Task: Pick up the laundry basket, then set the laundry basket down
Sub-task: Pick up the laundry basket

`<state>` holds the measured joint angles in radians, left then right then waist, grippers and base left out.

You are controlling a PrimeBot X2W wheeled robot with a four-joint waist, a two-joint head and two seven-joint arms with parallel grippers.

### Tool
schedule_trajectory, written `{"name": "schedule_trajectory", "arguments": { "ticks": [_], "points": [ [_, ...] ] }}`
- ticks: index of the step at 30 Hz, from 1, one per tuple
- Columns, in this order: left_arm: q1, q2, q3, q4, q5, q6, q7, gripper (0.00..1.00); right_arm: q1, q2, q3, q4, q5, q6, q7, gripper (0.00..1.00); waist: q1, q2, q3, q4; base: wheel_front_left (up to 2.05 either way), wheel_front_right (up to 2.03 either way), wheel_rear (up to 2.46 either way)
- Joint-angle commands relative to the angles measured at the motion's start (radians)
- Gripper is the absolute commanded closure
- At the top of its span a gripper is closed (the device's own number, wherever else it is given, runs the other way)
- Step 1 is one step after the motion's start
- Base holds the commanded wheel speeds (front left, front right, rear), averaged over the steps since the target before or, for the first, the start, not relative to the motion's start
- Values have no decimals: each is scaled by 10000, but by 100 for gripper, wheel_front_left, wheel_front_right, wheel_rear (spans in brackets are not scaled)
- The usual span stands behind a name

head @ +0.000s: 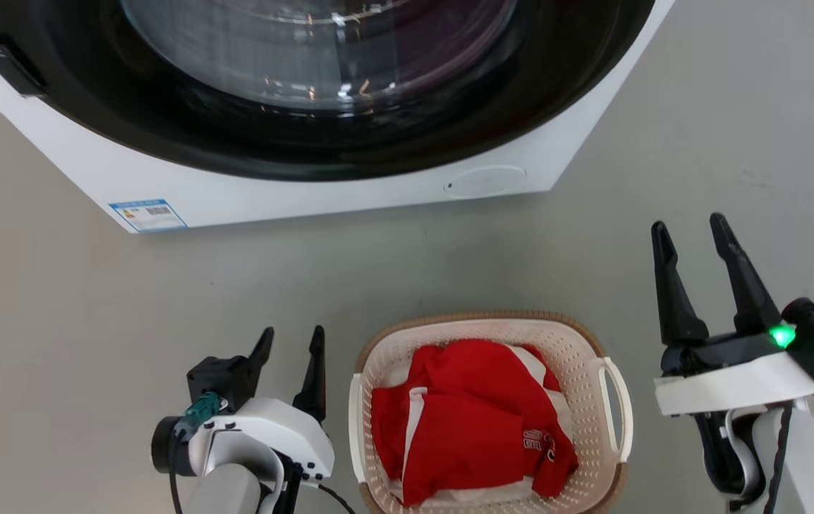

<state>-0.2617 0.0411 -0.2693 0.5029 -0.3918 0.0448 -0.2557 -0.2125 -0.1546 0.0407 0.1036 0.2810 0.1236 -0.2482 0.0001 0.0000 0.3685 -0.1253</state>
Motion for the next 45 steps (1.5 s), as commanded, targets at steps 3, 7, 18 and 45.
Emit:
{"name": "schedule_trajectory", "arguments": {
  "ticks": [3, 7, 18, 45],
  "points": [
    [-607, 91, -36, 597, -402, -180, -61, 0, -336, -242, 340, -295, 165, 71, -136, 0, 0, 0, 458, -100, 0, 0, 0],
    [-1172, 91, -403, 1630, -863, -260, -61, 0, -532, -327, 465, -355, 212, 71, -136, 0, 0, 0, 901, -152, 0, 0, 0],
    [-2418, 91, -1825, 4363, -2025, -558, -61, 0, -1031, -403, 759, -392, 414, 71, -136, 0, 0, 0, 2200, -620, 0, 0, 0],
    [-4573, 91, -4396, 7181, -4680, -123, 351, 0, -1726, -130, 879, -436, 650, 71, -136, 0, -1, 0, 4189, -1348, 0, 0, 0]
  ]
}}
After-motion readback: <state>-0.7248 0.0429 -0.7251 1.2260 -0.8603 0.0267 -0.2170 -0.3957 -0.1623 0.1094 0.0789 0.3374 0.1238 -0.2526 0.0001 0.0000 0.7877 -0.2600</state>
